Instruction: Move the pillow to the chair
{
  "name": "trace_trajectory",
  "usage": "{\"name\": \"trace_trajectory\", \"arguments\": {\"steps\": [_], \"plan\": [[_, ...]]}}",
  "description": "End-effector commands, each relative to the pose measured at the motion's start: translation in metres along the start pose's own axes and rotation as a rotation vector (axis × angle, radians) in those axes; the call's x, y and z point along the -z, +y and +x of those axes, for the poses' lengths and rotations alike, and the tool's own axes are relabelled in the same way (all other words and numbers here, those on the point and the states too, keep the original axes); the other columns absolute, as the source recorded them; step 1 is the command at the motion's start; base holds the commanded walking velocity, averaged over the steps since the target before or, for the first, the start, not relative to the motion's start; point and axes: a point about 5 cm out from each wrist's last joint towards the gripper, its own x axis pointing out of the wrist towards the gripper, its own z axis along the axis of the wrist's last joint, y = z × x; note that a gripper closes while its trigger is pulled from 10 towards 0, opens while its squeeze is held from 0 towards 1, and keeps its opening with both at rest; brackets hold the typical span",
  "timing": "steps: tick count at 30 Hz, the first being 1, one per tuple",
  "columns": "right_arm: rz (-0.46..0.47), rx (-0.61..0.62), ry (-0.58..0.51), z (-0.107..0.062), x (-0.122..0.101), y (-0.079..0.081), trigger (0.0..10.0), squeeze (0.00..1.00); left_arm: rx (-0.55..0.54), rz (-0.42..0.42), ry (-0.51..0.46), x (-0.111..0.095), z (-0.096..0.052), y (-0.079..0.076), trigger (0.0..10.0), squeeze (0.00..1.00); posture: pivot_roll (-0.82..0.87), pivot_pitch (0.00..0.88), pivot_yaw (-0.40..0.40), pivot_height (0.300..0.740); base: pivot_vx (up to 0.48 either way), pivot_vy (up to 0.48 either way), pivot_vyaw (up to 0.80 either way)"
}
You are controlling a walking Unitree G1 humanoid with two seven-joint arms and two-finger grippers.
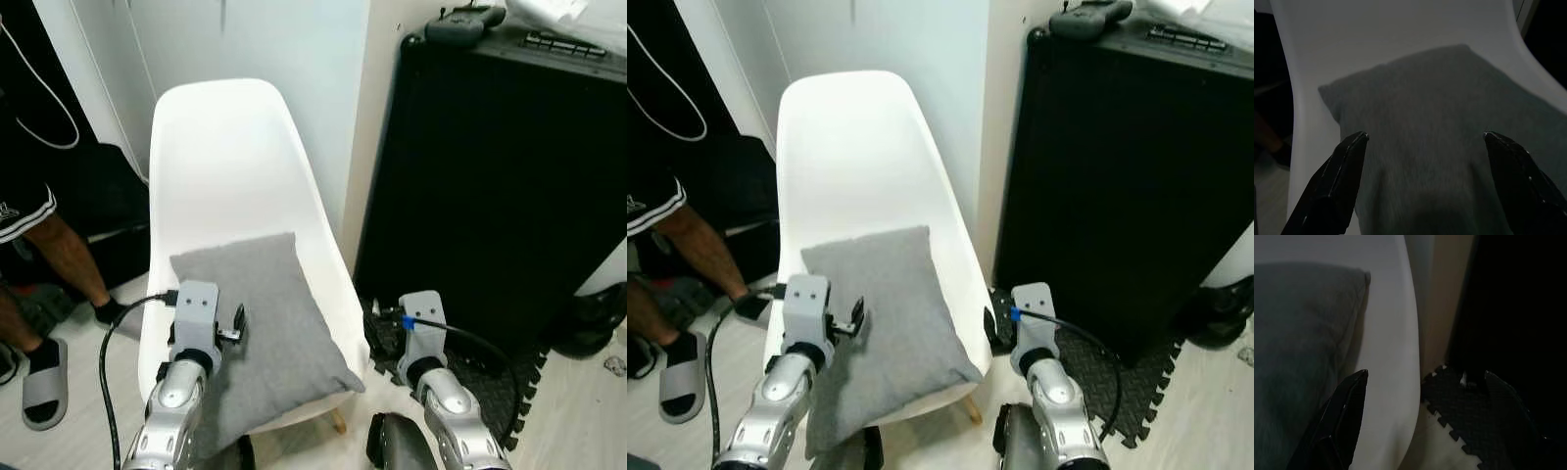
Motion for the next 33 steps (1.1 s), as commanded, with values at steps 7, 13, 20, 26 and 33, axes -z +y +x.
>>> {"name": "trace_trajectory", "arguments": {"steps": [7, 13, 20, 26, 33], "plan": [[0.009, 0.012, 0.006, -0.002, 0.005, -0.002, 10.0, 0.0, -0.011, 0.014, 0.015, 0.002, -0.003, 0.0, 10.0, 0.0, 0.03, 0.114, -0.014, 0.688, 0.0, 0.0, 0.0], [0.007, 0.018, 0.02, -0.003, 0.009, -0.004, 10.0, 0.0, -0.011, 0.012, 0.019, 0.002, -0.004, 0.0, 10.0, 0.0, 0.03, 0.116, -0.014, 0.718, 0.0, 0.0, 0.0], [0.007, 0.027, 0.034, -0.003, 0.012, -0.006, 10.0, 0.0, -0.013, 0.015, 0.025, 0.002, -0.004, 0.0, 10.0, 0.0, 0.03, 0.119, -0.012, 0.74, 0.0, 0.0, 0.0], [0.005, 0.03, 0.039, -0.003, 0.014, -0.008, 10.0, 0.0, -0.017, 0.014, 0.032, 0.003, -0.003, 0.0, 10.0, 0.0, 0.03, 0.12, -0.01, 0.74, 0.0, 0.0, 0.0], [0.001, 0.038, 0.086, -0.005, 0.026, -0.009, 10.0, 0.0, -0.046, 0.014, 0.061, 0.007, -0.001, 0.003, 10.0, 0.0, 0.03, 0.118, -0.009, 0.74, 0.0, 0.0, 0.0]]}}
